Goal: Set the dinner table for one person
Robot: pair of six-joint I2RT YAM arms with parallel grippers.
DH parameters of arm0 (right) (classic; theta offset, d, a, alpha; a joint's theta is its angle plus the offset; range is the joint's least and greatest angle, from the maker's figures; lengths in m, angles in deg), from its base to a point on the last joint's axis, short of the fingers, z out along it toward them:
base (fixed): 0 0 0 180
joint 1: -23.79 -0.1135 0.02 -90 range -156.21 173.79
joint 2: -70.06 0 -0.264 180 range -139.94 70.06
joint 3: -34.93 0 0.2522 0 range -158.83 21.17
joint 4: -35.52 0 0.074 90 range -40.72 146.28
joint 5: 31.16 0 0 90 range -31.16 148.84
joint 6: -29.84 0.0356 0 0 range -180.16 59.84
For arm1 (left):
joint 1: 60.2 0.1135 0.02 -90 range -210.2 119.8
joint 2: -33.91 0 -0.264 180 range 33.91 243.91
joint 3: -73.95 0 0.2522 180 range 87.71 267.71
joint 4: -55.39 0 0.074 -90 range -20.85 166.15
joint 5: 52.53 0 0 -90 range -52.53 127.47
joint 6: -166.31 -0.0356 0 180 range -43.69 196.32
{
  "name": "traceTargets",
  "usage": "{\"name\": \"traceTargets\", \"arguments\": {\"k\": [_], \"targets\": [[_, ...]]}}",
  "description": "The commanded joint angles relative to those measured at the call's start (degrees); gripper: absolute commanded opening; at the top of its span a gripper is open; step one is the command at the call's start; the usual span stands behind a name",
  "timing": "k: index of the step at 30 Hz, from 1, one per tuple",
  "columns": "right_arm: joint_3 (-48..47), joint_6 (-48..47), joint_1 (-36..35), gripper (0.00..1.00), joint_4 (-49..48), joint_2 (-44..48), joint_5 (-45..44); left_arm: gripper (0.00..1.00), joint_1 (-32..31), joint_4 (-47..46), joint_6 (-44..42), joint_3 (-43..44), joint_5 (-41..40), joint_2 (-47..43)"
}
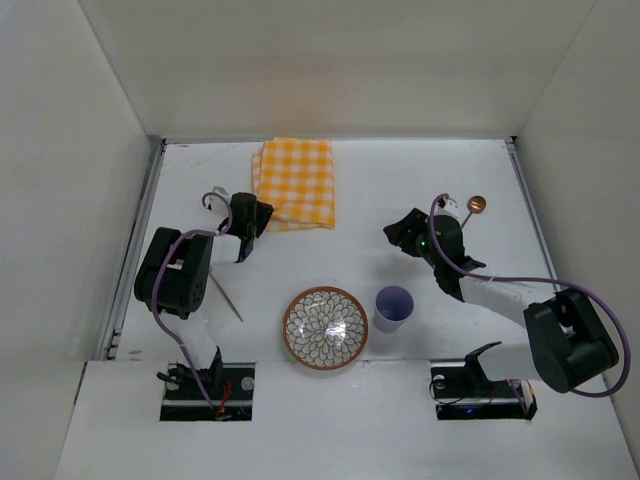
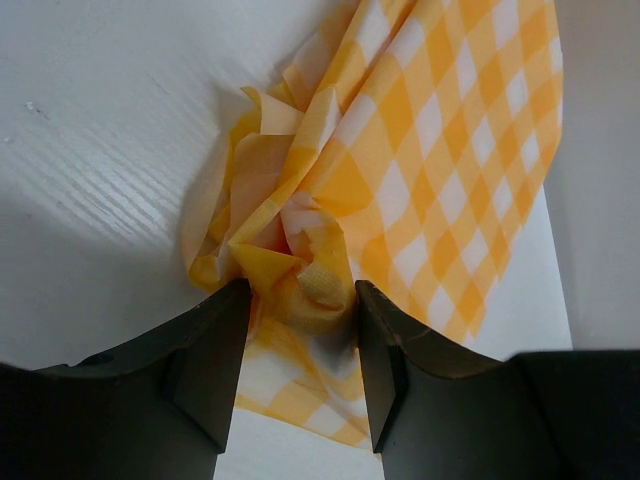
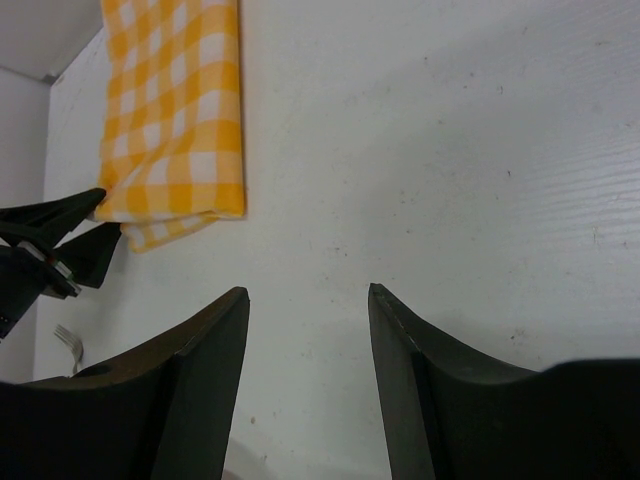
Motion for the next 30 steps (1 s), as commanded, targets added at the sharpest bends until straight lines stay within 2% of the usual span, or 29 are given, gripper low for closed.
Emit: {"name": "traceTargets", "arguments": {"k": [1,5,8,11,17,23,27,30], "targets": [[-2.13,-0.59,-0.53,0.57,-2.81,-0.08,0.5,0.43,0.01,1.98,-0.95,1.15,-2.31,-1.16],[-2.13,-0.59,-0.53,0.57,-2.81,0.01,0.5,0.4,-0.08,1.73,-0.51,2.73,-2.49,0.07],[-2.13,-0.59,-0.53,0.57,-2.81,0.01,0.5,0.31,-0.34,1.73,-0.33,4.31,-2.22,0.6],[-2.21,-0.59,-0.53,0.57,-2.81,-0.34,0.5,0.26,-0.7,2.34,-1.3,4.75,-2.84,-1.15],[-2.65,-0.59,-0.7,0.58,-2.72,-0.96,0.67,0.23,-0.7,3.84,-4.64,4.93,-4.42,-3.18],[-2.65,-0.59,-0.7,0.65,-2.81,-0.87,0.67,0.27,-0.78,3.22,-3.24,5.89,-1.87,0.07],[-2.92,-0.59,-0.97,0.67,-2.9,-1.57,0.93,0.08,-2.1,2.52,-3.23,7.74,0.15,-0.36],[-3.01,-0.41,-0.97,0.68,-3.16,-2.1,1.55,0.03,-4.29,3.57,-4.63,10.37,0.68,-2.56]]}}
